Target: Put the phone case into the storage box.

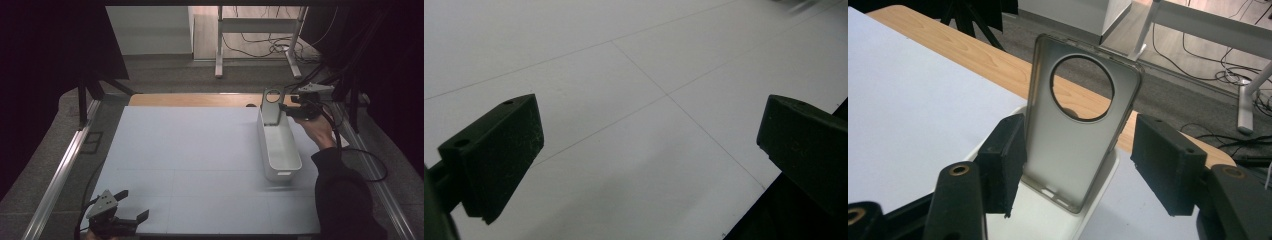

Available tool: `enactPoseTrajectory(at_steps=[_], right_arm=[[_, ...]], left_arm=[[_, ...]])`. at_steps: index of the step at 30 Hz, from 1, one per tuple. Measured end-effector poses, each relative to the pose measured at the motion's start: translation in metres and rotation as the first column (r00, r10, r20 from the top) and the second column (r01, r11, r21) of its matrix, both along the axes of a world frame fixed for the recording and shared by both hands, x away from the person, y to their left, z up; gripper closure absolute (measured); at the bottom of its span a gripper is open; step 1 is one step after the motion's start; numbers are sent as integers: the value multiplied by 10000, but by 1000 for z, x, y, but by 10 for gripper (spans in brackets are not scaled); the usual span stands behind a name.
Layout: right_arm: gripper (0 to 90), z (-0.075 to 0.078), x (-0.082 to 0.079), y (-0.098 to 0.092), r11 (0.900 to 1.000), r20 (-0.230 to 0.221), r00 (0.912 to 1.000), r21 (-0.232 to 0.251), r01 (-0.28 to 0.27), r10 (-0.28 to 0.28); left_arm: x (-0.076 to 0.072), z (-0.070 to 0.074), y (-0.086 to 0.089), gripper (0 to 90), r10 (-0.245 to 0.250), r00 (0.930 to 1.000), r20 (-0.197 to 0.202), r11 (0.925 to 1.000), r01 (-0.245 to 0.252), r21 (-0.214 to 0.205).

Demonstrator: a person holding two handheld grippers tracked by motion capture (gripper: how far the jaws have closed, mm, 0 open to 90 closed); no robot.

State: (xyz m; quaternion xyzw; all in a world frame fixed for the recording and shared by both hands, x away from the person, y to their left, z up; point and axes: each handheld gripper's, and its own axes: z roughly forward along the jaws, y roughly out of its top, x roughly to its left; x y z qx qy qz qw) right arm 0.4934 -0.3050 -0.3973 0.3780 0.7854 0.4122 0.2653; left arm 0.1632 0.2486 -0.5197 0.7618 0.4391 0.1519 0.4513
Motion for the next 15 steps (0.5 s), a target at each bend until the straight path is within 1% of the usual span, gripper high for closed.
enactPoseTrajectory(at_steps=[5,8,15], right_arm=[[318,4,-11,1,9998,-249,9997,171,-30,34],[289,6,-17,2,9994,-510,9985,306,-178,193],[226,9,-30,9,9980,-797,9957,461,-434,469]], left_arm=[[0,0,1,0,16,10000,24,10000,-16,-15],[0,0,0,0,13,10000,19,10000,-13,-5],[0,0,1,0,34,10000,21,10000,-34,-36]])
